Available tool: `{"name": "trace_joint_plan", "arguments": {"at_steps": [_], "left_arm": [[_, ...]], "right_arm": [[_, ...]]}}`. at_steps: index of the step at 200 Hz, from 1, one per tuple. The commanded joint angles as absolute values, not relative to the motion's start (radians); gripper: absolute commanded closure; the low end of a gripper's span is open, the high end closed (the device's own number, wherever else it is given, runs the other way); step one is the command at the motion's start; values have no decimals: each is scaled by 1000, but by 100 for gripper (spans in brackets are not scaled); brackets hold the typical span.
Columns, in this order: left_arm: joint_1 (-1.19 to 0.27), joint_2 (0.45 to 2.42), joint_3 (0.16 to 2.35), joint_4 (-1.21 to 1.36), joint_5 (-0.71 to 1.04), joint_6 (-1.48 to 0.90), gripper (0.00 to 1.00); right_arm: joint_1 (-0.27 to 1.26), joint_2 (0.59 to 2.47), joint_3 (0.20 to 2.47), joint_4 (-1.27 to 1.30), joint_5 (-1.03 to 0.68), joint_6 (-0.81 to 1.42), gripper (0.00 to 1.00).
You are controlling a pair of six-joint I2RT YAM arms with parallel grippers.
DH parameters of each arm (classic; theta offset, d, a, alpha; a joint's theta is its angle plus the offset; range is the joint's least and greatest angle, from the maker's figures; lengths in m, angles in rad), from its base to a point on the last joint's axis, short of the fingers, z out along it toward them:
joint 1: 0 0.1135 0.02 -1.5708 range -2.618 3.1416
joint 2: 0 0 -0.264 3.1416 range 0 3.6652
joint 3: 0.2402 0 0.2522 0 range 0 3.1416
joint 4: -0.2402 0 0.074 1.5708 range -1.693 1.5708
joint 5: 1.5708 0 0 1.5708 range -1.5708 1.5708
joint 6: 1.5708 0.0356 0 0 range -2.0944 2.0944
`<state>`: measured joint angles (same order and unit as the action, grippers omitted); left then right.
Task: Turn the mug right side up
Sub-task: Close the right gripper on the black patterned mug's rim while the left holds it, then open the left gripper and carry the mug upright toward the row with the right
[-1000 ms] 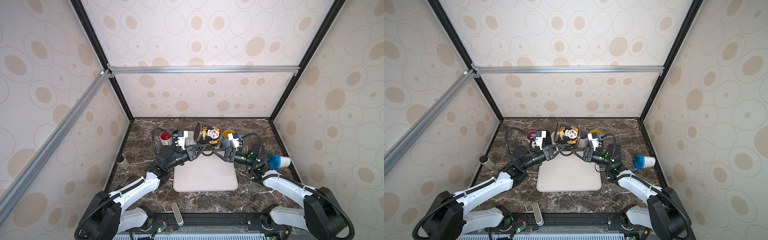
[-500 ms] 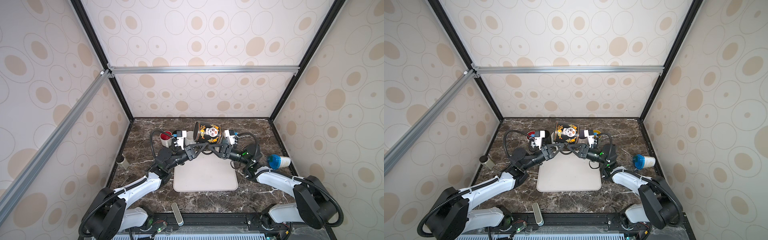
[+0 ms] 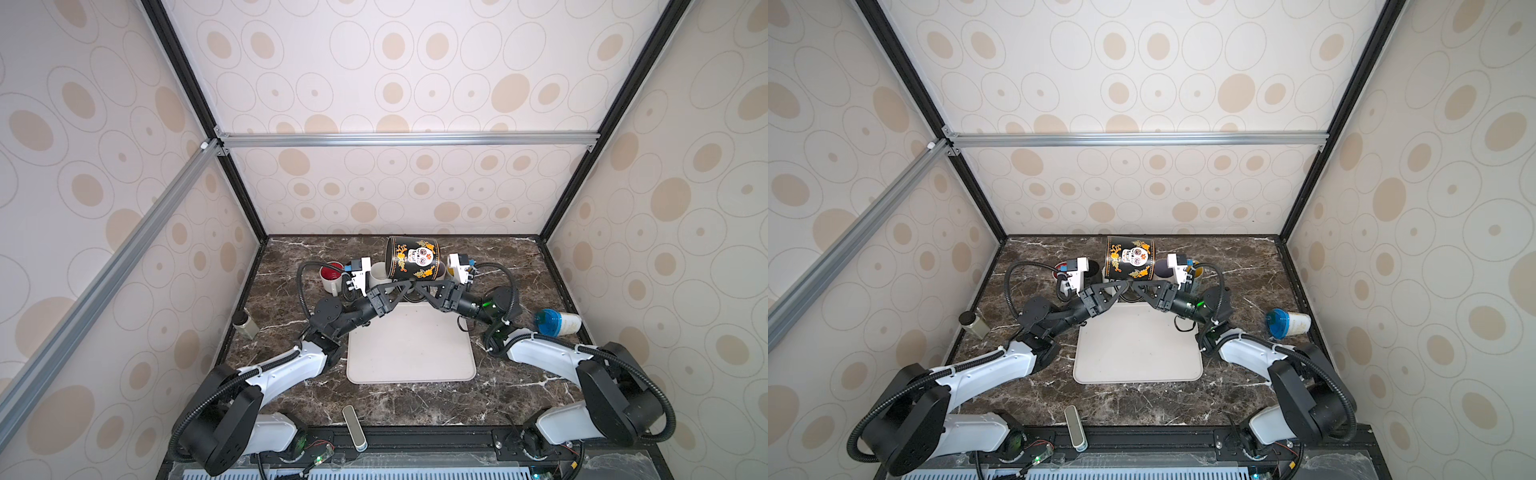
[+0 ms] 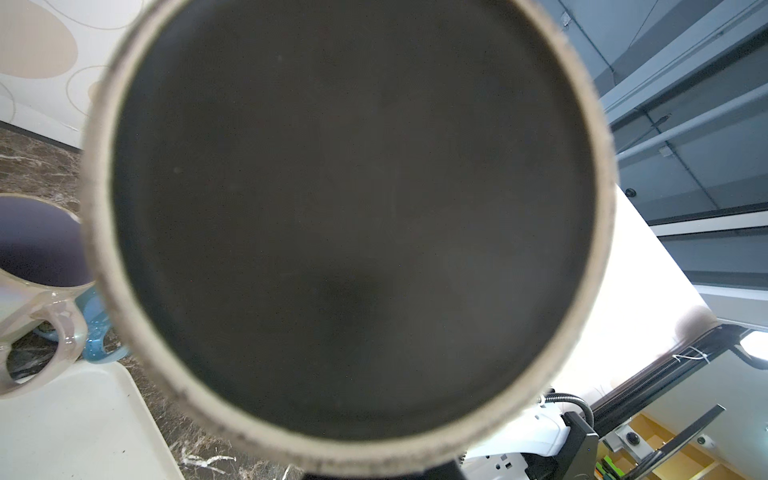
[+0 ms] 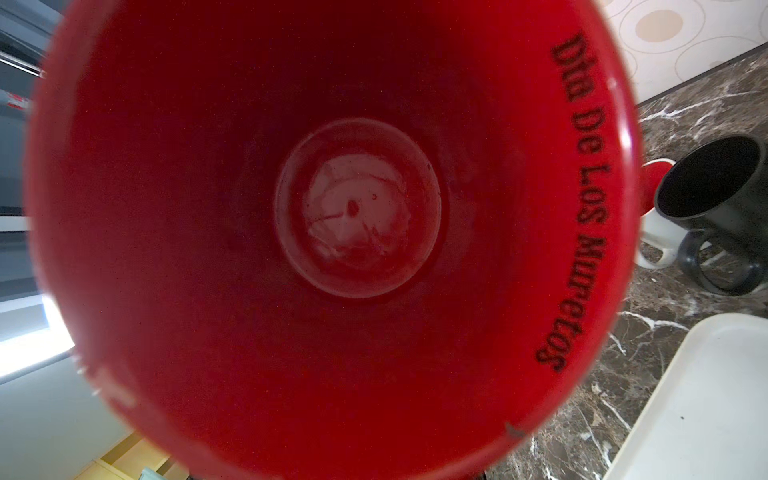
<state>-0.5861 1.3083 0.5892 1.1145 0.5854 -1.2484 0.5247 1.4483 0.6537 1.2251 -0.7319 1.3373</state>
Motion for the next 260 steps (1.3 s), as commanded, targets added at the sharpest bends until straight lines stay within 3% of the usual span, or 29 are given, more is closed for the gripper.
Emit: {"name": "trace_joint_plan", "arguments": {"at_steps": [1, 24, 27, 39, 43, 46, 93, 125, 154, 191, 224, 260], "left_arm": [[-602, 1284, 627, 1275, 701, -1245, 100], [-601, 1261, 637, 1163, 700, -1182, 99], [-600, 1257, 642, 1136, 698, -1167, 89], [-593, 1232, 667, 995, 684, -1103, 32], [-591, 1225, 680, 937, 679, -1076, 5], [-590, 1218, 690, 887, 675, -1054, 1], [-577, 1111, 825, 243, 480, -733, 0], [-556, 1062, 827, 109, 348, -695, 0], [-545, 1108, 839, 62, 343, -683, 0], [-543, 1067, 757, 169, 328, -638, 0], [-540, 1091, 750, 176, 326, -596, 0], [-538, 1091, 715, 185, 332, -598, 0]], "right_arm": [[530, 1473, 703, 1340, -680, 1401, 98], [530, 1479, 711, 1329, -672, 1390, 100], [530, 1478, 712, 1325, -670, 1385, 100], [529, 1472, 719, 1311, -659, 1362, 100], [529, 1469, 719, 1304, -654, 1349, 100], [530, 1467, 721, 1294, -648, 1342, 100], [514, 1423, 800, 1042, -633, 1202, 100], [490, 1415, 890, 884, -672, 1132, 100], [462, 1361, 991, 509, -653, 946, 100], [457, 1254, 1151, -60, -350, 593, 100], [448, 1201, 1210, -245, -50, 403, 100], [432, 1282, 1388, -528, 187, 303, 100]]}}
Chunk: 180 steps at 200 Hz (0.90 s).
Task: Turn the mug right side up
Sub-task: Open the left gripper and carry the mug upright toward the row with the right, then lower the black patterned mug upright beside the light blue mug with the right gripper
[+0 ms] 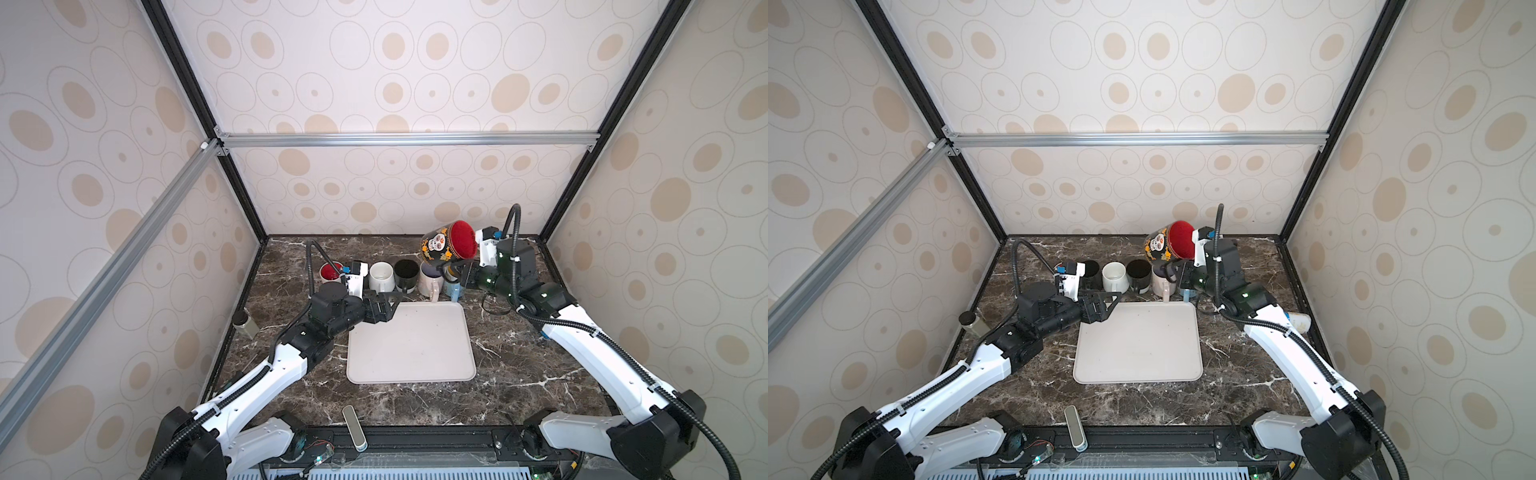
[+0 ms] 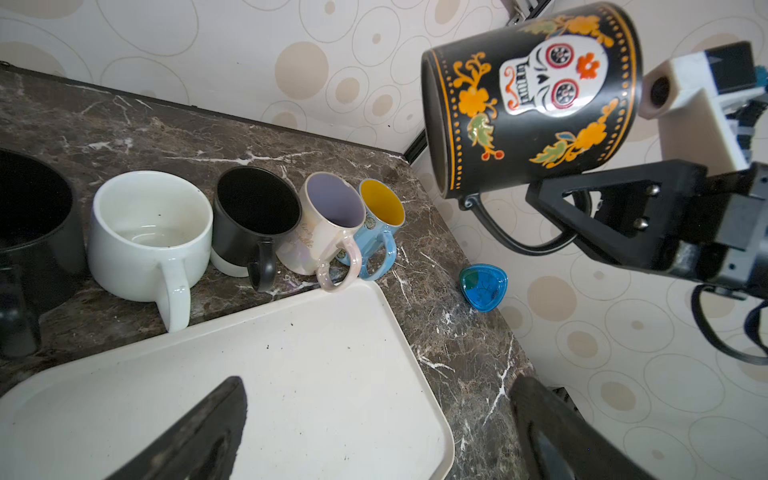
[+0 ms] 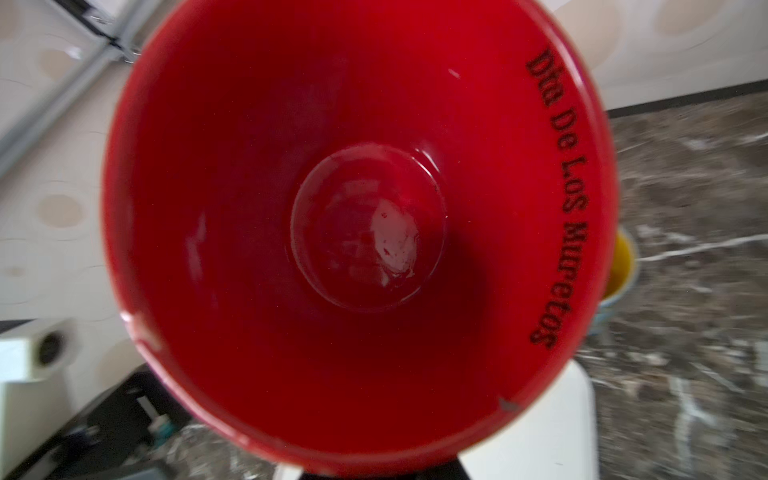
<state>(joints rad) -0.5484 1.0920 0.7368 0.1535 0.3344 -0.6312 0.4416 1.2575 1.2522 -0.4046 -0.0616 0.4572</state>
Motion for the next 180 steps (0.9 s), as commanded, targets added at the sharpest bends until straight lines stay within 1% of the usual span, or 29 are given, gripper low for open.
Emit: {"name": "trace_joint_plan", "arguments": {"at_steps": [1, 16, 36, 56, 88, 124, 180], "left_arm": [[-538, 1090, 714, 184, 333, -599, 0], [-537, 1084, 699, 189, 329, -601, 0], [-532, 1081, 697, 171, 329, -596, 0], [-525, 1087, 702, 156, 332, -586, 0], [-516, 1086, 690, 167, 333, -589, 0], [-498, 1093, 682, 179, 352, -590, 0], [-479, 1085, 678, 178, 348, -586, 0]], "right_arm": [[432, 1285, 1393, -535, 194, 301, 100], [427, 1307, 1433, -588, 272, 259, 100], [409, 1312, 1426, -570, 357, 239, 100], [372, 1317, 1400, -516, 380, 203, 100], [292, 1378, 1423, -514, 430, 150, 100], [177, 1442, 1410, -496, 357, 171, 100], [126, 1533, 1369, -479, 272, 222, 100]]}}
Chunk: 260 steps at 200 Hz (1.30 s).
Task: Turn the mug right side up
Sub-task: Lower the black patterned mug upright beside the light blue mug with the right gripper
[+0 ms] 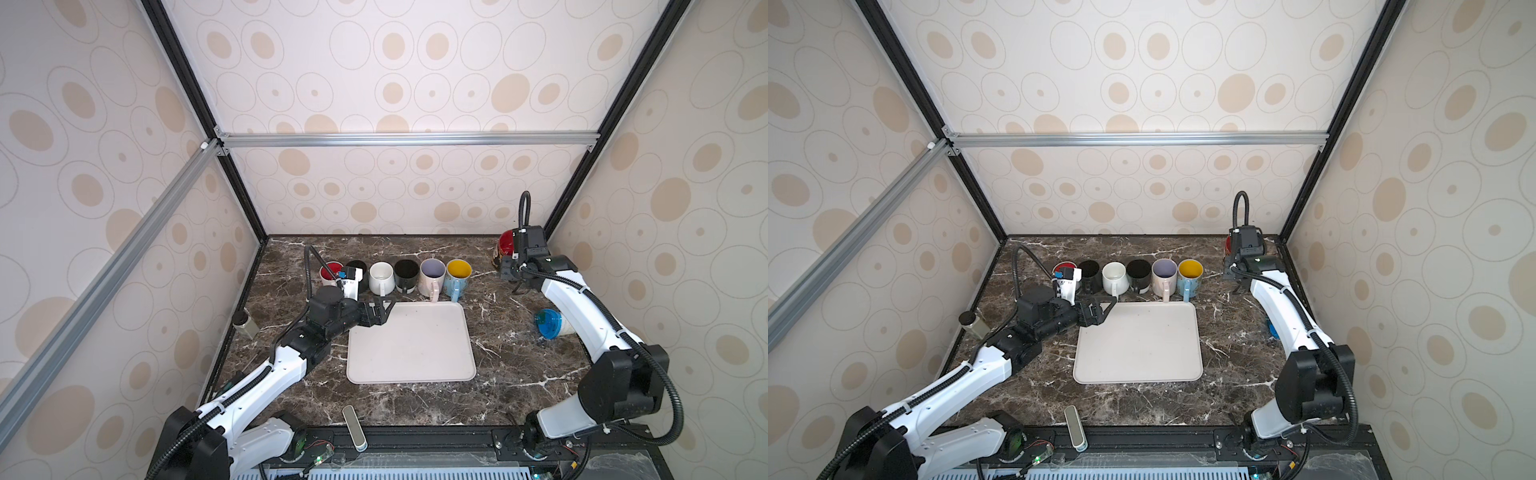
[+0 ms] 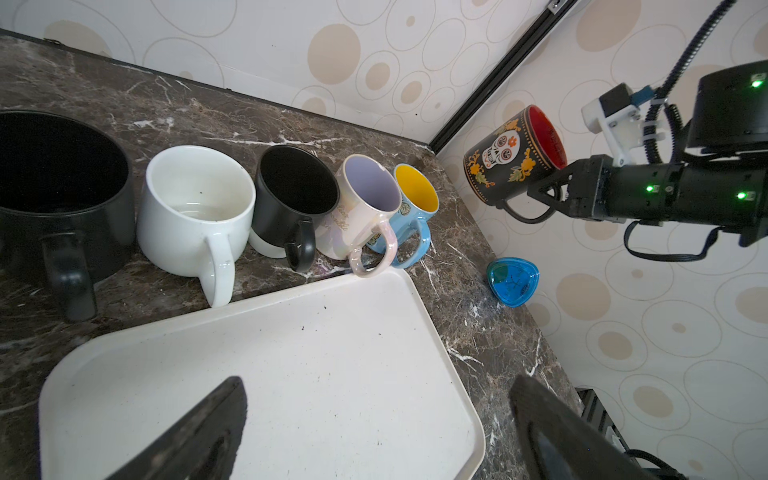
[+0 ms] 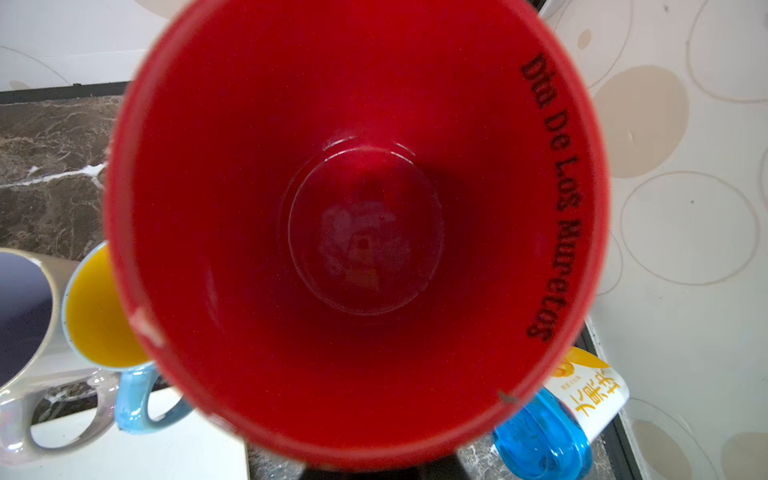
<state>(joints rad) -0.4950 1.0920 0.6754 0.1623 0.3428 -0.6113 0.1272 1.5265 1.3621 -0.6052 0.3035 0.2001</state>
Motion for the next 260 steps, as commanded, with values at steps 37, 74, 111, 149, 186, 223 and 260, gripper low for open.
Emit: {"name": "trace_joint_plan", "arguments": {"at_steps": [37, 74, 111, 149, 186, 223, 260], "left_arm": [[-470, 1078, 661, 191, 340, -602, 0], [-461, 1078, 643, 185, 270, -645, 0], [-414, 1030, 603, 195, 202, -710, 0], [-336, 1016, 593, 144, 190, -732, 0], [-313, 1005, 588, 155, 211, -733, 0], [-311, 1015, 586, 165, 232, -729, 0], [-311, 1021, 584, 168, 242, -723, 0]], "right_arm": [[126, 1584, 1327, -436, 247, 251, 100], [126, 1627, 1298, -396, 209, 284, 100], [130, 1638, 1239, -310, 162, 319, 100], [146, 1659, 1218, -275, 157, 313, 100], [164, 1683, 1212, -256, 181, 299, 100], [184, 1710, 1233, -275, 206, 288, 100], [201, 1717, 1246, -306, 230, 275, 100]]}}
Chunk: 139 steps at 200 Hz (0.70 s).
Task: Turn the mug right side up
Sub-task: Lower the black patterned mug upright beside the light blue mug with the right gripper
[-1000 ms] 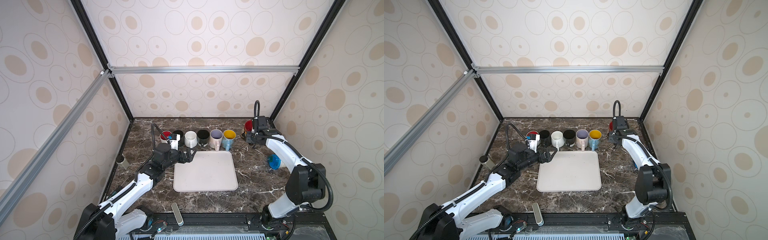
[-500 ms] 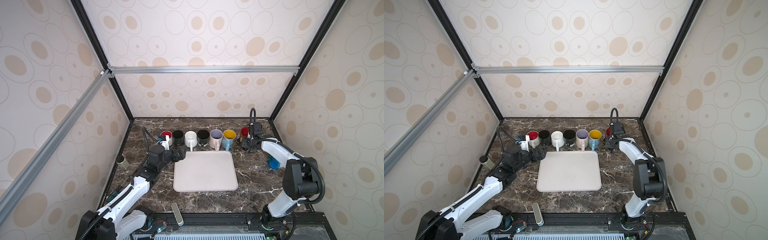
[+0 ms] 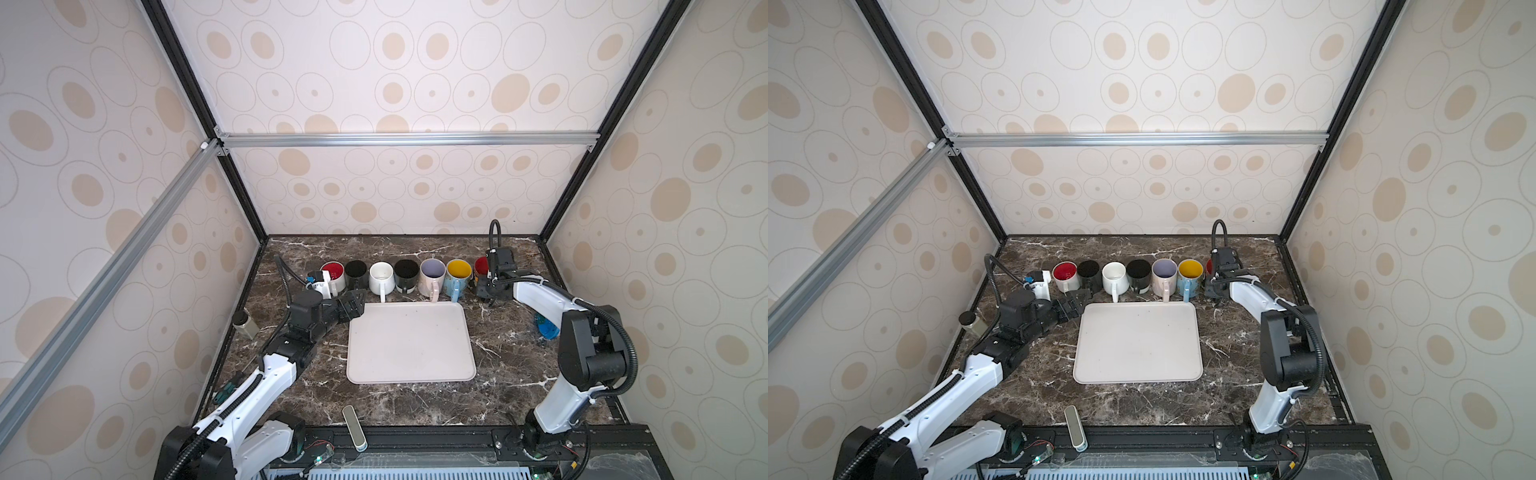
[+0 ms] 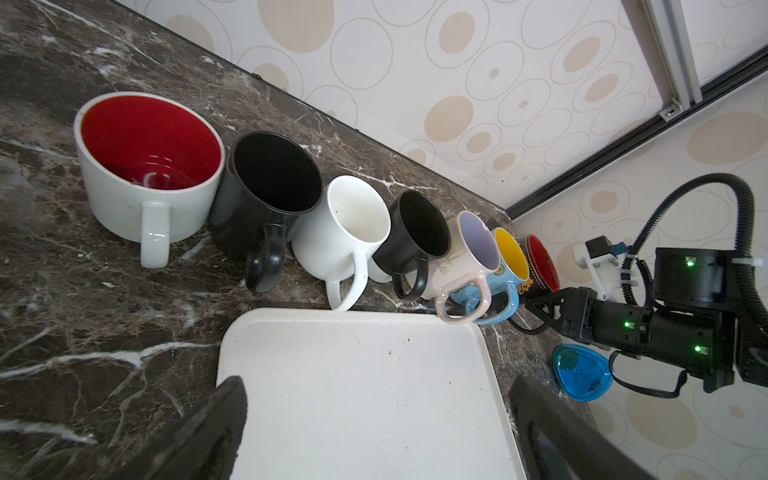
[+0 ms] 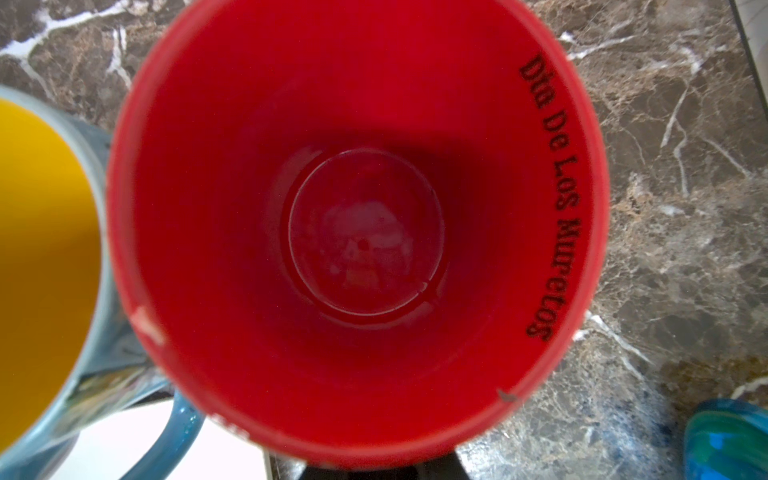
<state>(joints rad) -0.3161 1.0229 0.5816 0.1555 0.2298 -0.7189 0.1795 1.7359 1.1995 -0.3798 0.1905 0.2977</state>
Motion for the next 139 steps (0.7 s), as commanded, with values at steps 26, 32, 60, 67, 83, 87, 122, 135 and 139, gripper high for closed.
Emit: {"name": "trace_joint_plan", "arguments": {"at_steps": [26, 32, 60, 67, 83, 87, 122, 135, 139], "left_arm": [[-311, 1025, 581, 173, 242, -722, 0], [-312, 1025, 581, 176, 242, -722, 0], [-311, 1022, 577, 174, 245, -721, 0], [-311, 1019, 577, 174, 245, -721, 0], [-312, 1016, 574, 174, 239, -719, 0], [-311, 1015, 573, 172, 238, -718, 0], [-311, 1021, 571, 172, 236, -712, 0], [-311, 1025, 572, 172, 236, -709, 0], [-311, 1025, 572, 172, 236, -707, 0]], "right_arm": [[215, 1727, 1252, -316, 249, 262, 100], [218, 1732, 1253, -320, 257, 260, 100], [218, 1742, 1252, -316, 258, 263, 100], [218, 1745, 1252, -314, 256, 264, 100], [218, 1754, 1262, -322, 253, 260, 98], [218, 1758, 1266, -325, 251, 258, 95], [218, 1776, 1292, -365, 250, 246, 75], [218, 1773, 1290, -366, 238, 247, 71], [218, 1771, 1289, -367, 235, 248, 70]]}}
